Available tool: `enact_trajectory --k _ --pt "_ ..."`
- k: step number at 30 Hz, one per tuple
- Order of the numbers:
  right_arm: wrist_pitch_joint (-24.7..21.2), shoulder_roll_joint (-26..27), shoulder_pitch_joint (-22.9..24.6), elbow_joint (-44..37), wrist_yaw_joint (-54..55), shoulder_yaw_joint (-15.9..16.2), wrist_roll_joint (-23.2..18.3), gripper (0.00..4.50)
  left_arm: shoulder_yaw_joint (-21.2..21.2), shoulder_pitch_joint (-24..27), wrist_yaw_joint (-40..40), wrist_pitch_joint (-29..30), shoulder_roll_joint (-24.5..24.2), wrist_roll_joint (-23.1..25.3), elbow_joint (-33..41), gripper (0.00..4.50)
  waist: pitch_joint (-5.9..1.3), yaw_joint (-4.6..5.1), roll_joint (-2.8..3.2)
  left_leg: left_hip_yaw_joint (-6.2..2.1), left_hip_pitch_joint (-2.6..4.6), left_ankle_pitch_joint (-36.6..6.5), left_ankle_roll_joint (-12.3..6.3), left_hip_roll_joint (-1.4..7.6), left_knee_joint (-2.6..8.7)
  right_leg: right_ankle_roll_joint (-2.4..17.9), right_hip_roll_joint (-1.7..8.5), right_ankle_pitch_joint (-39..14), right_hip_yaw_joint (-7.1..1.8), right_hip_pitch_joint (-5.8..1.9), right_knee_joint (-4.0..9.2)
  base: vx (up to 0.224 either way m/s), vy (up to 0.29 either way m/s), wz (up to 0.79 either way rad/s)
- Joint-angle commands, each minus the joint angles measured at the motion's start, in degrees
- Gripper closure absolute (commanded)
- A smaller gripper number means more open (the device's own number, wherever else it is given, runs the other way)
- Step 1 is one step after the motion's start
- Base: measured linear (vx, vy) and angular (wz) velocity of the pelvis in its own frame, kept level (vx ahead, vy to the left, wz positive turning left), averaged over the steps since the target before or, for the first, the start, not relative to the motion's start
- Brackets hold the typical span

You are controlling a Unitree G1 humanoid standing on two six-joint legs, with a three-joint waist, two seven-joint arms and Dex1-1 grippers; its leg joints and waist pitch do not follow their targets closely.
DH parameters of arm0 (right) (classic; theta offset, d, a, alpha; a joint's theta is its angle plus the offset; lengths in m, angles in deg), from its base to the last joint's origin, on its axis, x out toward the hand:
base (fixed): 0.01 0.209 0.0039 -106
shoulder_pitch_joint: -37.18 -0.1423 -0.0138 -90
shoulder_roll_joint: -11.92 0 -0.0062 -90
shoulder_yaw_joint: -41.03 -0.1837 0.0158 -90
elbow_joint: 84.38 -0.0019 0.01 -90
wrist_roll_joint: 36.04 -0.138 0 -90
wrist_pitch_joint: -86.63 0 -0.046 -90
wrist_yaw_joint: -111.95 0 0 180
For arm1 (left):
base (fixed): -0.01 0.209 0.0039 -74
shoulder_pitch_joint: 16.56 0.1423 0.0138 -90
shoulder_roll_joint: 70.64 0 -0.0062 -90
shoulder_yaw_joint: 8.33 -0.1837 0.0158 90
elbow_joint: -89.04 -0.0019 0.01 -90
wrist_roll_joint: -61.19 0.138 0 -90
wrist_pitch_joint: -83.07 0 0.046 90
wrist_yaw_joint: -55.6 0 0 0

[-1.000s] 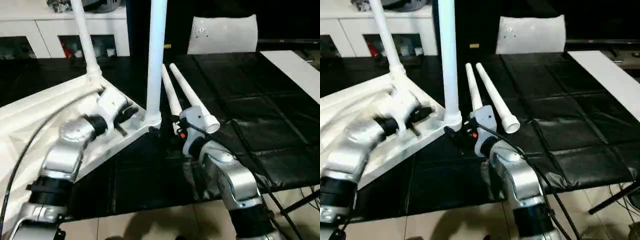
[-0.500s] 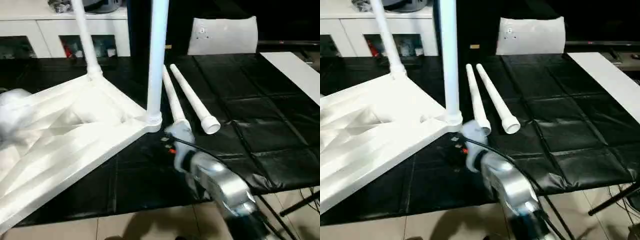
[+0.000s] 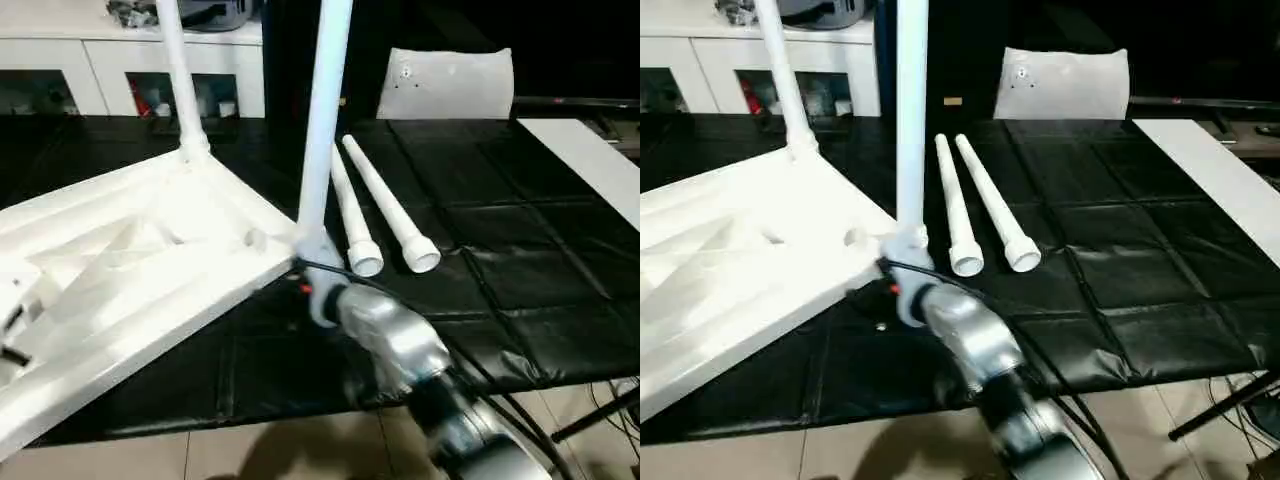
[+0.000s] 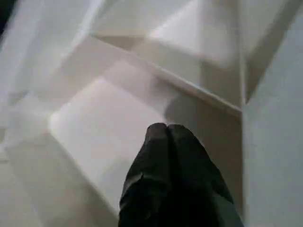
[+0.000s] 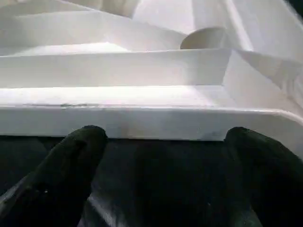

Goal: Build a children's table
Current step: Rotate table base

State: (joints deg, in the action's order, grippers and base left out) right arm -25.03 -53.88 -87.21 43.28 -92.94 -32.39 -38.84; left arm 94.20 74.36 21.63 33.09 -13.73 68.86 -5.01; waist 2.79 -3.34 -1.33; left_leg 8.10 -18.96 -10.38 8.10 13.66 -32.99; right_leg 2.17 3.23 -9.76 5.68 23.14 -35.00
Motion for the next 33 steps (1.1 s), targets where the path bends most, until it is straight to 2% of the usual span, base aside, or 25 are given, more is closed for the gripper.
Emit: enact_trajectory --k 1,3,4,6,7,12,14,15,16,17,18,19,20,21,22,23,24,25,27,28,29,30,31,32,33 --pt "1.7 1.2 -2.2 3.5 0.6 -0.9 0.7 0.0 -1.1 1.0 -3.6 2.2 -0.1 -2.6 2.6 4.41 -2.78 0.04 2.6 0.27 0.29 -22.5 0.96 -0.57 4.2 8.9 3.87 -19.4 -3.27 -1.99 4.8 0.0 0.0 0.0" --pt "2.2 1.7 -3.2 5.5 0.6 -1.1 0.7 0.0 -1.5 1.9 -6.5 3.5 -0.6 -4.7 5.3 4.41 -2.95 0.05 2.59 0.4 0.17 -21.1 0.98 -0.59 4.19 9.8 3.63 -16.0 -3.32 -2.18 4.3 0.0 0.0 0.0" --pt "2.9 2.5 -4.5 7.7 1.1 -2.0 0.3 0.0 -2.6 3.1 -10.8 4.9 -1.4 -7.6 9.0 4.41 -2.94 -0.09 2.6 0.41 0.03 -20.7 0.96 -0.62 4.19 10.1 3.77 -15.3 -3.31 -2.31 4.04 0.0 0.0 0.0" --pt "3.5 3.2 -5.3 9.2 1.0 -2.5 -0.2 0.0 -3.4 4.2 -14.5 6.6 -1.9 -10.7 12.5 4.41 -2.59 0.11 2.44 0.45 0.07 -22.3 0.78 -0.65 4.27 9.9 3.7 -18.0 -3.27 -2.14 4.38 0.0 0.0 0.0" --pt "4.0 3.2 -5.6 9.7 1.1 -2.4 0.0 0.0 -3.5 4.4 -15.4 7.6 -1.8 -11.9 13.7 4.41 -2.54 0.04 2.72 0.48 0.3 -23.1 0.9 -0.66 4.19 9.6 3.76 -19.5 -3.27 -2.01 4.55 0.0 0.0 0.0" --pt "6.1 3.9 -7.2 12.8 1.2 -3.0 -0.3 0.0 -5.8 6.1 -21.6 9.7 -2.7 -17.7 20.1 4.41 -2.41 0.17 2.57 0.42 0.36 -24.7 0.86 -0.72 4.2 8.3 3.73 -23.0 -3.14 -1.96 4.94 0.0 0.0 0.0" --pt "7.5 4.2 -7.9 14.3 0.7 -3.0 0.0 0.0 -6.1 5.5 -21.7 10.6 -1.7 -18.9 21.9 4.41 -2.48 0.25 2.54 0.48 0.42 -24.7 0.85 -0.76 4.1 8.0 3.74 -23.7 -3.13 -1.93 4.99 0.0 0.0 0.0" --pt "7.8 4.5 -8.3 14.9 1.1 -3.4 -0.2 0.0 -6.4 3.3 -20.1 10.6 0.3 -18.7 21.7 4.41 -2.46 0.34 2.34 0.57 0.33 -24.0 0.76 -0.85 4.05 7.6 3.57 -24.0 -3.06 -2.0 5.06 0.0 0.0 0.0" --pt "8.1 4.7 -8.8 15.6 1.3 -3.6 -0.3 0.0 -6.5 1.2 -18.7 10.6 1.9 -18.4 20.8 4.41 -2.49 0.24 2.66 0.58 0.48 -23.7 0.86 -0.88 3.98 7.5 3.48 -24.0 -3.06 -1.86 5.08 0.0 0.0 0.0" --pt "8.9 4.9 -9.3 16.1 1.5 -3.7 0.0 0.0 -7.4 -0.6 -17.1 8.9 2.7 -16.7 19.6 4.41 -2.5 0.31 2.47 0.69 0.54 -23.5 0.88 -0.92 3.95 7.3 3.38 -24.0 -3.06 -1.82 5.21 0.0 0.0 0.0" --pt "9.4 5.0 -9.5 16.4 1.7 -3.7 0.3 0.0 -8.0 -1.8 -16.1 7.7 3.1 -15.4 18.8 4.41 -2.59 0.11 2.6 0.7 0.74 -23.4 0.94 -0.92 3.88 7.2 3.39 -23.8 -3.05 -1.72 5.22 0.0 0.0 0.0" --pt "9.7 5.0 -9.7 16.6 1.8 -3.8 0.5 0.0 -8.4 -2.5 -15.4 6.8 3.4 -14.6 18.2 4.41 -2.56 0.05 2.34 0.56 0.36 -23.1 0.91 -0.94 4.03 7.1 3.44 -23.2 -2.97 -2.13 5.04 0.0 0.0 0.0" --pt "9.5 5.0 -9.7 16.6 1.8 -3.9 0.3 0.0 -8.4 -4.1 -14.3 6.2 4.5 -14.3 16.8 4.41 -2.56 0.05 2.34 0.56 0.36 -23.1 0.91 -0.94 4.03 7.1 3.44 -23.2 -2.97 -2.13 5.04 0.0 0.0 0.0" --pt "10.4 4.7 -10.0 16.4 3.0 -3.7 1.0 0.0 -10.7 -8.0 -11.1 0.9 5.5 -10.7 12.1 4.41 -2.49 0.11 2.18 0.6 0.37 -23.6 0.58 -1.1 4.02 6.0 3.2 -25.2 -2.72 -2.04 5.51 0.0 0.0 0.0" --pt "11.0 4.6 -10.2 16.6 3.4 -3.8 1.3 0.0 -11.6 -9.0 -10.4 -0.6 5.5 -9.9 11.1 4.41 -2.88 -0.2 2.14 0.81 0.9 -22.7 0.67 -1.26 3.66 5.5 3.48 -25.5 -2.94 -1.89 5.62 0.0 0.0 0.0" --pt "11.1 4.6 -10.2 16.6 3.5 -4.1 1.2 0.0 -11.6 -9.8 -9.8 -0.7 6.0 -10.1 10.3 4.41 -2.88 -0.04 2.16 0.47 -0.08 -21.2 0.87 -1.04 4.06 5.7 3.55 -23.9 -2.9 -2.61 5.06 0.0 0.0 0.0" --pt "11.5 4.1 -10.2 16.0 4.5 -4.6 1.1 0.0 -12.0 -11.9 -8.2 -2.2 7.0 -9.5 7.9 4.41 -2.78 0.07 2.32 0.4 -0.23 -21.4 0.96 -0.99 4.14 5.6 3.45 -24.2 -2.73 -2.63 5.02 0.0 0.0 0.0" --pt "11.5 4.1 -10.2 16.0 4.5 -4.6 1.1 0.0 -12.0 -11.9 -8.2 -2.2 7.0 -9.5 7.9 4.41 -2.77 0.01 2.13 0.57 0.43 -22.4 0.99 -1.1 3.83 4.9 3.48 -26.2 -2.61 -2.13 5.57 0.0 0.0 0.0" --pt "11.8 3.9 -10.3 15.7 5.2 -5.0 1.2 0.0 -12.2 -13.3 -6.9 -3.3 7.8 -9.0 6.3 4.41 -2.92 0.2 1.93 0.49 -0.18 -20.9 1.0 -1.16 3.89 5.3 3.54 -25.1 -2.74 -2.58 5.18 0.0 0.0 0.0" --pt "11.8 3.9 -10.3 15.7 5.2 -5.0 1.2 0.0 -12.2 -13.3 -6.9 -3.3 7.8 -9.0 6.3 4.41 -3.09 0.12 2.06 0.49 -0.08 -20.3 1.12 -0.95 3.86 5.8 3.64 -23.6 -2.84 -2.49 4.97 0.0 0.0 0.0" --pt "12.3 3.3 -10.2 15.0 6.4 -5.8 1.0 0.0 -12.2 -15.3 -5.0 -5.1 9.5 -8.5 3.6 4.41 -3.14 0.32 1.95 0.58 -0.32 -19.3 1.11 -1.03 3.85 6.3 3.48 -21.8 -2.92 -2.62 4.73 0.0 0.0 0.0" --pt "12.7 2.2 -9.7 12.5 7.2 -7.1 0.4 0.0 -11.8 -17.9 -2.4 -8.1 12.3 -8.3 -0.5 4.41 -3.31 0.25 2.04 0.7 -0.27 -18.2 1.17 -1.12 3.72 6.6 3.41 -20.5 -2.98 -2.6 4.66 0.0 0.0 0.0" --pt "13.5 -0.4 -8.1 6.1 8.6 -9.0 -0.3 0.0 -13.0 -20.9 -0.5 -13.6 15.0 -7.5 -6.1 4.41 -3.58 -0.24 2.25 0.95 0.11 -16.3 1.06 -1.18 3.47 7.1 3.24 -16.1 -3.2 -2.43 4.58 0.0 0.0 0.0" --pt "13.5 -0.5 -8.0 5.8 8.6 -9.1 -0.3 0.0 -13.1 -21.0 -0.4 -13.9 15.0 -7.5 -6.3 4.41 -3.6 -0.33 2.15 0.94 -0.05 -15.7 1.07 -1.09 3.56 7.3 3.19 -14.5 -3.24 -2.53 4.3 0.0 0.0 0.0" --pt "13.2 -1.7 -6.9 2.6 8.7 -9.3 -0.3 0.0 -12.6 -21.6 0.9 -15.3 16.0 -7.7 -7.2 4.41 -3.85 -0.39 2.95 0.66 -0.46 -14.0 1.48 -0.94 3.71 7.6 3.27 -10.8 -3.24 -3.06 3.43 0.0 0.0 0.0"
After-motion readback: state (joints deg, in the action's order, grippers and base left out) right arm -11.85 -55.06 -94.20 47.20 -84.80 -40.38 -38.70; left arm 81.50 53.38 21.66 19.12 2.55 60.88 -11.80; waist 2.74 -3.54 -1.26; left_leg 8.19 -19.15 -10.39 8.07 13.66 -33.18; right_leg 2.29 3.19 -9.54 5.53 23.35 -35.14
